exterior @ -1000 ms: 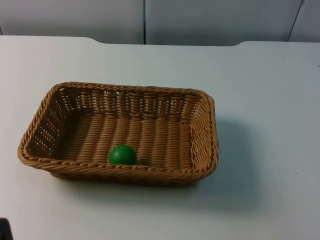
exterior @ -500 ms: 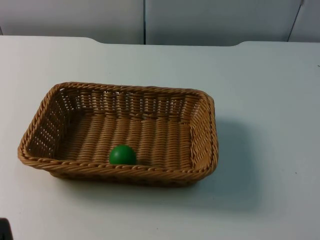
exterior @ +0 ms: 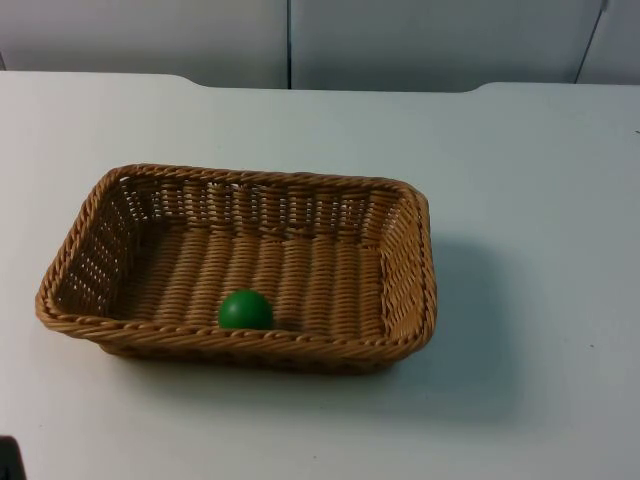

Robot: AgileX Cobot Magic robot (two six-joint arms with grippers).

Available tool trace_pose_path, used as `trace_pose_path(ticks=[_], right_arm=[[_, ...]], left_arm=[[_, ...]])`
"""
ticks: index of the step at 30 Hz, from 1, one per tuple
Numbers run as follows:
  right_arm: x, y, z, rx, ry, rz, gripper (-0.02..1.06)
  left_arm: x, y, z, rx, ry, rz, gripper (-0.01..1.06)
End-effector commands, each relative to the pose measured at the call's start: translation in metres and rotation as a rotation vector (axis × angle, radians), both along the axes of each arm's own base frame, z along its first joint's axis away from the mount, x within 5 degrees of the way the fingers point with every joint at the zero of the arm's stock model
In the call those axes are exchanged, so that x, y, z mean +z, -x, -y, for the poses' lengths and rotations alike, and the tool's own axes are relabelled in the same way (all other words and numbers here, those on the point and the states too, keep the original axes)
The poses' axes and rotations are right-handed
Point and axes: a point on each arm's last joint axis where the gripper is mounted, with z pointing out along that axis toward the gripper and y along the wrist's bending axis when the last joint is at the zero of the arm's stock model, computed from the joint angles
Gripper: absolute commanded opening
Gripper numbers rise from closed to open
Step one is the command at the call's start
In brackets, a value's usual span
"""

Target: Pick up the basket with the left hand and place the ball into the basket with the right hand.

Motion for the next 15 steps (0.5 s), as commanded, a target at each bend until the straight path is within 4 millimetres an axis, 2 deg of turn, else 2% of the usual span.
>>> trace_pose_path(ticks=[1,5,7,15], right_arm=[[-0.002,0.000,0.004,-0.053,-0.006,0.002,0.00],[-0.003,0.000,0.008,-0.111,-0.024,0.009,0.00],[-0.002,-0.001,0.016,-0.233,-0.050,0.009,0.00],[-0.002,0.002,0.019,-0.432,-0.054,0.013,0.00]], left_arm=[[-0.001,0.001,0.000,-0.003,0.001,-0.005,0.00],[-0.001,0.001,0.000,-0.003,0.001,-0.005,0.00],[-0.001,0.001,-0.001,0.002,-0.005,-0.005,0.00],[-0.001,0.001,-0.001,0.004,-0.008,-0.004,0.00]])
